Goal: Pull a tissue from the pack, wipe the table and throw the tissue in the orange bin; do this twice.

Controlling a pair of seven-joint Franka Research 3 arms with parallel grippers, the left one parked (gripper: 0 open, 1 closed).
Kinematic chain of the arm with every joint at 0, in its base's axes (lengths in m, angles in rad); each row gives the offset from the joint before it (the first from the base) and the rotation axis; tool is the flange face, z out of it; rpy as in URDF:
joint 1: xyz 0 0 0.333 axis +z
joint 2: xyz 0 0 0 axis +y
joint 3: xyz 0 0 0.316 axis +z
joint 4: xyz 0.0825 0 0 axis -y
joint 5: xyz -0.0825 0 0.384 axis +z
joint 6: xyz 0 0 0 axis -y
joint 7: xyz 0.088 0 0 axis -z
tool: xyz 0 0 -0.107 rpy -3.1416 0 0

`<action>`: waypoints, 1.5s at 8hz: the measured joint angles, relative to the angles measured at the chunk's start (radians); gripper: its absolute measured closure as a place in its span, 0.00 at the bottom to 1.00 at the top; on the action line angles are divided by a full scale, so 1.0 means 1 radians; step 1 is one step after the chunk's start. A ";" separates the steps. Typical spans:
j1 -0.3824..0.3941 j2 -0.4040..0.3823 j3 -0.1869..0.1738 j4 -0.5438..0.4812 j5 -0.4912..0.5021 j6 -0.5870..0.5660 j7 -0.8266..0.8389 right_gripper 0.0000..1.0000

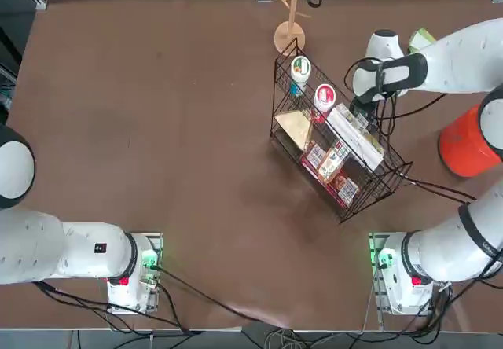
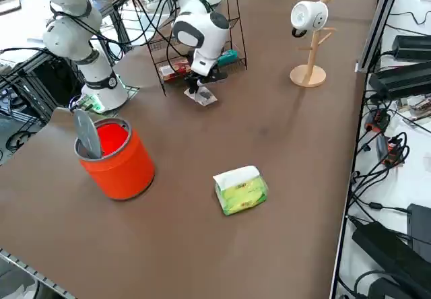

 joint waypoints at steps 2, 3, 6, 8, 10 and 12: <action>-0.029 0.000 -0.002 0.000 -0.020 -0.015 -0.006 0.99; -0.038 0.000 -0.002 0.000 -0.028 -0.010 -0.008 0.99; -0.040 0.024 -0.001 0.026 -0.031 0.051 -0.009 0.99; -0.037 0.078 0.001 0.106 -0.031 0.054 -0.003 0.99; -0.035 0.105 0.006 0.162 -0.029 0.050 0.007 0.99; -0.018 0.118 0.012 0.205 -0.029 0.050 0.045 0.99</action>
